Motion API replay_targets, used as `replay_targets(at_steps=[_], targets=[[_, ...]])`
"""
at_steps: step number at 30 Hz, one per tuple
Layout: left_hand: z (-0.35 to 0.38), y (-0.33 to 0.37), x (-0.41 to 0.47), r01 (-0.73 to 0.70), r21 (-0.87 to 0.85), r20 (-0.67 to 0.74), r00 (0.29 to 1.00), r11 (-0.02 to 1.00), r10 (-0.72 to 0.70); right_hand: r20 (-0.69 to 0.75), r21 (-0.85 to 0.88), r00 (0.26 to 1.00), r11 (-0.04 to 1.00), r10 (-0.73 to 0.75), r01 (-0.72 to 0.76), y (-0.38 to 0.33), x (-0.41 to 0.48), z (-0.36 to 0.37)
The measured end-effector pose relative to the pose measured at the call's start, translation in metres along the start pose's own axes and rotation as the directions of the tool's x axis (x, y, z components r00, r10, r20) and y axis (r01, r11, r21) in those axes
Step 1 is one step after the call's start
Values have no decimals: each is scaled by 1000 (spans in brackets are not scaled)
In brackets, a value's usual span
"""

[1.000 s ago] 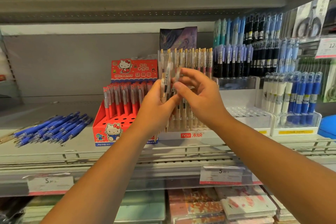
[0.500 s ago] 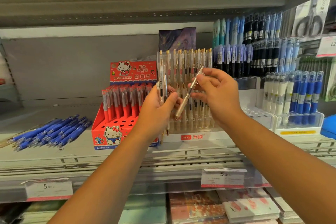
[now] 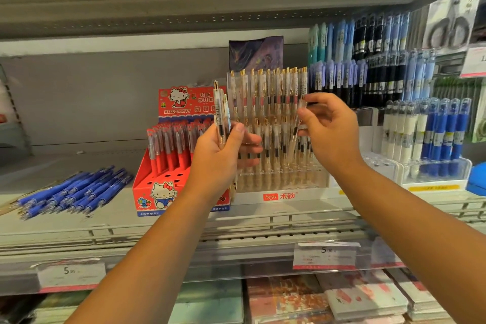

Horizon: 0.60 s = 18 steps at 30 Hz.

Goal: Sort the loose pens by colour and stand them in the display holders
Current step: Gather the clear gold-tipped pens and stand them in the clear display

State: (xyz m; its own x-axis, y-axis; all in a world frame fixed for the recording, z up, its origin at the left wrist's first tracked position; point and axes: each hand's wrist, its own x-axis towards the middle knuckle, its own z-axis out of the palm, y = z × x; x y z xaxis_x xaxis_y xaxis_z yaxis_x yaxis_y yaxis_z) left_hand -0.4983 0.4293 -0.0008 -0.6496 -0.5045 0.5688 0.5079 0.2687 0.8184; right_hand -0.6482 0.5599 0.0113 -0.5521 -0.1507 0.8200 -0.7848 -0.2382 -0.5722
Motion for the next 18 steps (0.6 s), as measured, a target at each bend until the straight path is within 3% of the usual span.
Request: replay_targets(at_steps=[8, 12, 18], targets=[[0, 1, -2, 10, 1, 21, 1000, 1000, -10, 167, -137, 967, 975, 194, -172, 10, -3, 5], [1, 1, -4, -7, 38, 34, 999, 999, 6, 162, -294, 970, 947, 180, -127, 13, -5, 5], [0, 2, -3, -45, 201, 18, 999, 979, 42, 157, -298, 974, 948, 166, -113, 9, -5, 3]])
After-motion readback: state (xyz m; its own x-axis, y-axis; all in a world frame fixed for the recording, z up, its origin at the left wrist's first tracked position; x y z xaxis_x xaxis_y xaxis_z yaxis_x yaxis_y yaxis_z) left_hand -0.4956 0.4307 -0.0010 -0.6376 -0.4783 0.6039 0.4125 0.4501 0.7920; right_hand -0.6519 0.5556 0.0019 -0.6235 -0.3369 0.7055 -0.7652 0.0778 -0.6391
